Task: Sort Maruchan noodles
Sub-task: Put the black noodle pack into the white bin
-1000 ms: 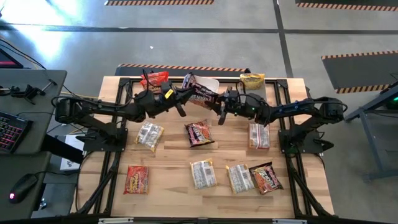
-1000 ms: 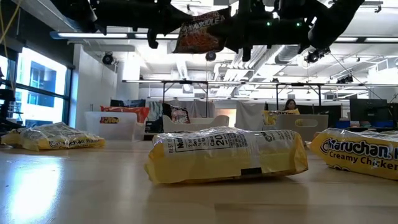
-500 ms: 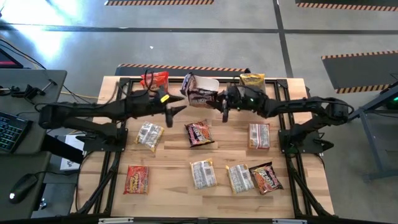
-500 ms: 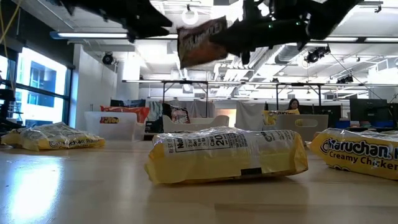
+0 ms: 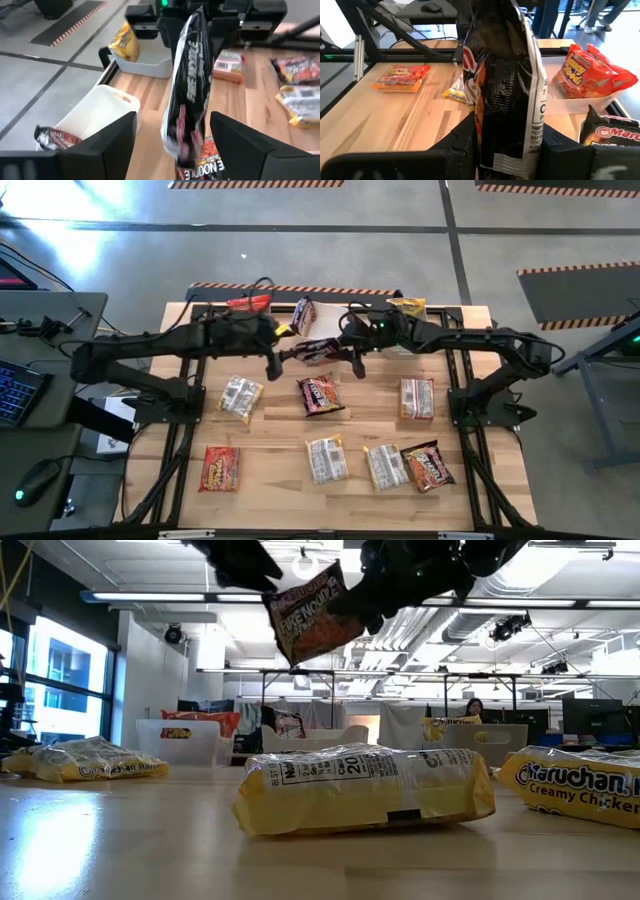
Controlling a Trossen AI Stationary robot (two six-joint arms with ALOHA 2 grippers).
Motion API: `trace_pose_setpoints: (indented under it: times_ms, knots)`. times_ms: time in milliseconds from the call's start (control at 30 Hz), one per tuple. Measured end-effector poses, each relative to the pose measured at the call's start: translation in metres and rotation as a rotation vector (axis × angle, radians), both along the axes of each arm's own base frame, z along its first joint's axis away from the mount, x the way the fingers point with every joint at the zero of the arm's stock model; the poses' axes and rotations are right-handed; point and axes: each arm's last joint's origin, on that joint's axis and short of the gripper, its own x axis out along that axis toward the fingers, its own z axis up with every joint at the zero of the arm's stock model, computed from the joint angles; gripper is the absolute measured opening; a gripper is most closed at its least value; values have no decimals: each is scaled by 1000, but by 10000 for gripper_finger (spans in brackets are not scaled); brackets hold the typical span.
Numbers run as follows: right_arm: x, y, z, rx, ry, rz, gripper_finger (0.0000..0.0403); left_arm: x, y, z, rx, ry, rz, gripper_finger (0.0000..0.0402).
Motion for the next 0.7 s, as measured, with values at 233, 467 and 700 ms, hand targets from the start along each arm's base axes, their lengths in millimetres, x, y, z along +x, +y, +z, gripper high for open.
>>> trace_pose_setpoints:
  times_ms: [233,467,700]
  knots:
    - [0,1,-1,1,10,3,92,37,7,6,53,105,-51,264]
    - [0,1,-1,-15,8,10,92,68,13,-3,39,253,-83,267]
    - [0,1,-1,-16,12,14,92,74,14,-4,79,321,-133,235]
